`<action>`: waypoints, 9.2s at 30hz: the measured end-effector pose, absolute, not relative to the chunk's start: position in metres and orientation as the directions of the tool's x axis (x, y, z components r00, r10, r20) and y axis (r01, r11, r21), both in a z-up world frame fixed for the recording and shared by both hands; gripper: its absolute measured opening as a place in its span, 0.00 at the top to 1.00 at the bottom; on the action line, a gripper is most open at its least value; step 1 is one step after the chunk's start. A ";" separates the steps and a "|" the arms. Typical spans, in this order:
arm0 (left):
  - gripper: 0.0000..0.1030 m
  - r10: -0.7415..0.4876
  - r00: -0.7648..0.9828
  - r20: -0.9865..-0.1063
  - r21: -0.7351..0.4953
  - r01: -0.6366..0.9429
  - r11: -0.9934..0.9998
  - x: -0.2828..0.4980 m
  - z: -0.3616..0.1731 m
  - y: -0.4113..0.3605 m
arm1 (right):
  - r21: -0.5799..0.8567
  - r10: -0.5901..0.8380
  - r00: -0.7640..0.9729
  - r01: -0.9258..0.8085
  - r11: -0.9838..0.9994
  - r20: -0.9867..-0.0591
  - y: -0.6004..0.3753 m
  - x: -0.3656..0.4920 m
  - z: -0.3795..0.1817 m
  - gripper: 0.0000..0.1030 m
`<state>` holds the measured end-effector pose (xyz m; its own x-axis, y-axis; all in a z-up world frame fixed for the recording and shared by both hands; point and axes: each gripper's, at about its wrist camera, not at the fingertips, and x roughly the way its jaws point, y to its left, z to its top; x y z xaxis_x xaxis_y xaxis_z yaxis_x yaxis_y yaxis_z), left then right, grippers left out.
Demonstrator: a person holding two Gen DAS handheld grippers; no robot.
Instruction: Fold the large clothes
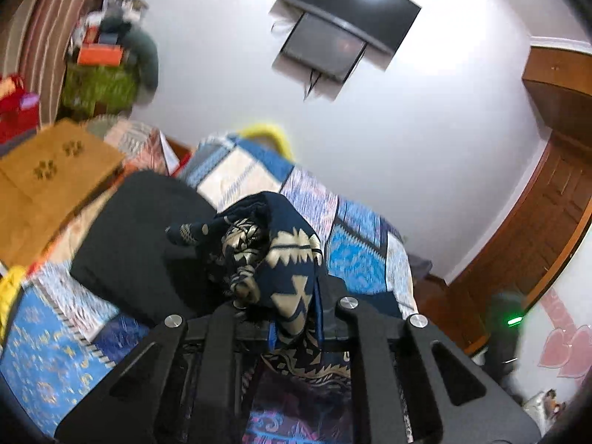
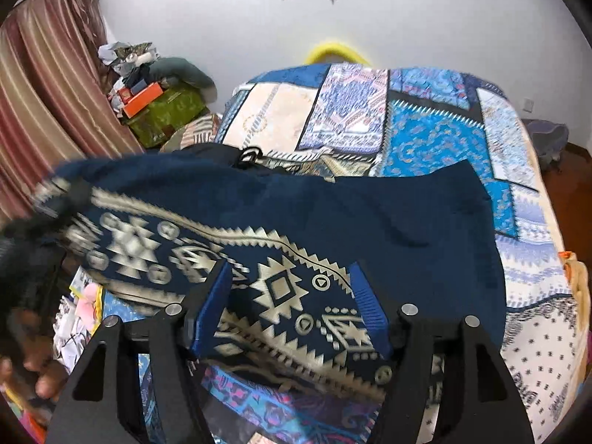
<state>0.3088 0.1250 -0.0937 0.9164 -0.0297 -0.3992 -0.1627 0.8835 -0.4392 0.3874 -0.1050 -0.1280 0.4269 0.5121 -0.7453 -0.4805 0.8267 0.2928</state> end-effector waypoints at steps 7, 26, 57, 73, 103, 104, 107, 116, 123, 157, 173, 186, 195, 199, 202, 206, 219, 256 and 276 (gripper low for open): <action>0.87 -0.007 0.893 -0.451 -0.299 -0.144 0.943 0.330 -0.098 0.091 | 0.486 0.597 0.143 -0.448 0.750 -0.790 -0.072 0.397 -0.202 0.35; 0.87 -0.390 0.658 -0.644 -0.218 0.331 0.918 0.392 -0.152 -0.123 | 0.214 0.270 0.507 -0.167 0.962 -0.818 -0.304 0.350 -0.148 0.35; 0.08 -0.168 0.559 -0.812 -0.128 0.111 0.986 0.354 -0.218 0.012 | 0.402 0.450 0.316 -0.207 0.892 -0.835 -0.271 0.358 -0.208 0.32; 0.08 -0.188 0.623 -0.759 -0.135 0.132 0.982 0.397 -0.174 0.017 | 0.390 0.484 0.326 -0.313 0.866 -0.812 -0.259 0.386 -0.174 0.32; 0.23 -0.571 0.356 -0.740 -0.575 0.106 0.811 0.475 -0.248 0.026 | 0.738 0.740 0.131 -0.067 0.671 -0.660 -0.260 0.441 -0.264 0.67; 0.27 -0.565 0.358 -0.743 -0.564 0.119 0.817 0.470 -0.244 0.024 | 0.747 0.746 0.141 -0.056 0.663 -0.651 -0.264 0.436 -0.259 0.73; 0.34 -0.556 0.364 -0.747 -0.540 0.156 0.827 0.453 -0.225 0.016 | 0.751 0.748 0.144 -0.050 0.659 -0.647 -0.270 0.431 -0.248 0.77; 0.38 -0.549 0.479 -0.685 -0.506 0.230 0.831 0.409 -0.140 0.042 | 0.725 0.745 0.190 -0.173 0.667 -0.640 -0.234 0.415 -0.184 0.78; 0.38 -0.524 0.609 -0.596 -0.491 0.241 0.838 0.372 -0.068 0.122 | 0.671 0.763 0.246 -0.365 0.645 -0.598 -0.160 0.406 -0.103 0.78; 0.17 -0.128 0.607 -0.785 -0.289 -0.176 0.941 0.415 -0.182 0.343 | 0.417 0.554 0.213 -0.460 0.784 -0.805 0.074 0.451 -0.211 0.63; 0.17 0.028 0.840 -0.541 -0.115 -0.107 0.988 0.257 -0.018 0.245 | 0.283 0.670 0.471 -0.654 0.702 -0.574 0.012 0.332 -0.060 0.63; 0.17 0.148 0.985 -0.092 -0.006 -0.149 0.989 0.062 0.050 0.144 | 0.155 0.725 0.669 -0.708 0.689 -0.166 -0.054 0.157 0.031 0.62; 0.02 0.208 0.978 -0.004 -0.063 -0.208 0.976 -0.003 0.035 0.126 | 0.085 0.643 0.759 -0.637 0.766 -0.102 -0.064 0.108 0.020 0.12; 0.01 0.237 0.972 -0.006 -0.054 -0.237 0.970 -0.009 0.031 0.122 | 0.078 0.606 0.791 -0.601 0.795 -0.078 -0.065 0.103 0.019 0.00; 0.01 0.252 0.968 -0.011 -0.029 -0.252 0.967 -0.010 0.027 0.118 | 0.111 0.617 0.782 -0.607 0.787 -0.090 -0.066 0.106 0.021 0.00; 0.01 0.249 0.968 -0.018 -0.024 -0.249 0.968 -0.009 0.023 0.115 | 0.132 0.621 0.775 -0.608 0.783 -0.114 -0.063 0.112 0.018 0.00; 0.01 0.248 0.967 -0.062 -0.044 -0.251 0.967 0.003 0.012 0.120 | 0.111 0.616 0.772 -0.606 0.788 -0.160 -0.066 0.108 0.001 0.00; 0.01 0.219 0.967 -0.132 -0.081 -0.231 0.970 0.029 -0.001 0.124 | 0.121 0.599 0.773 -0.588 0.800 -0.209 -0.081 0.109 0.005 0.00; 0.01 0.168 0.978 -0.123 -0.092 -0.180 0.979 0.024 -0.001 0.119 | 0.129 0.589 0.780 -0.575 0.808 -0.212 -0.085 0.113 0.004 0.00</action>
<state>0.0243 0.1191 -0.0010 0.9780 0.1683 -0.1229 -0.1801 0.9793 -0.0920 0.1128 -0.0846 0.0036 0.7800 0.5888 -0.2120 -0.5748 0.8080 0.1294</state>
